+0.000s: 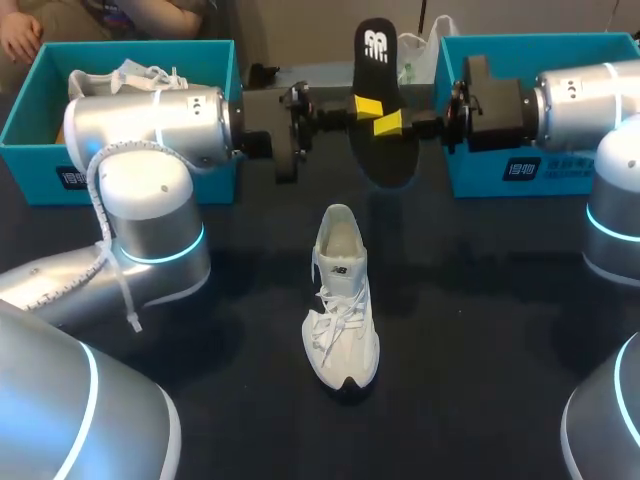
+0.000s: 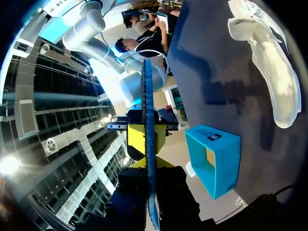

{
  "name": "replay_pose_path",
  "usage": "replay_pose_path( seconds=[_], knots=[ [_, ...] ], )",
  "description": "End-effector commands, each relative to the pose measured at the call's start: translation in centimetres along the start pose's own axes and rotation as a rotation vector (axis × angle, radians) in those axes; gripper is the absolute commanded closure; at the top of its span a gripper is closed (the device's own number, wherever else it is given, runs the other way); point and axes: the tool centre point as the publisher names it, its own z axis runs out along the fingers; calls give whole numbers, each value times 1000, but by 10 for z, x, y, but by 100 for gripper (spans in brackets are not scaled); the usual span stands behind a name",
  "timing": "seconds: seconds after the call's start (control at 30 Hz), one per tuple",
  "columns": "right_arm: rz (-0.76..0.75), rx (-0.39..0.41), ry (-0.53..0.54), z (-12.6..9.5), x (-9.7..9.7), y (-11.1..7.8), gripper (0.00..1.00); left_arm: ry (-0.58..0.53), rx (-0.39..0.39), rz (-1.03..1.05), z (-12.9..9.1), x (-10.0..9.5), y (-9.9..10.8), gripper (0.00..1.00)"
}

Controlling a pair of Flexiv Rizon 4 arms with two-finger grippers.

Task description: Take the shoe out of the shoebox, open the shoe tongue, remove and reinsert the insole, then place the shoe into the shoebox

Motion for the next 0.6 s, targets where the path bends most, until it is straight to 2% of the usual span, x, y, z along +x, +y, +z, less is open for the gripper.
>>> replay_pose_path(
  seconds=[0.03, 0.13, 0.23, 0.6],
  knots=[
    [0, 9, 8, 4, -2, 2, 100, 4, -12, 9, -2, -2, 2, 0],
    [3, 19, 2, 4, -7, 3, 100, 4, -19, 6, -8, -5, 7, 0],
    [-4, -5, 0, 0, -12, 4, 100, 15, -25, -20, -17, -8, 10, 0],
    [-101, -51, -24, -13, -23, 10, 100, 151, -39, -267, -57, 1, 11, 0]
  ],
)
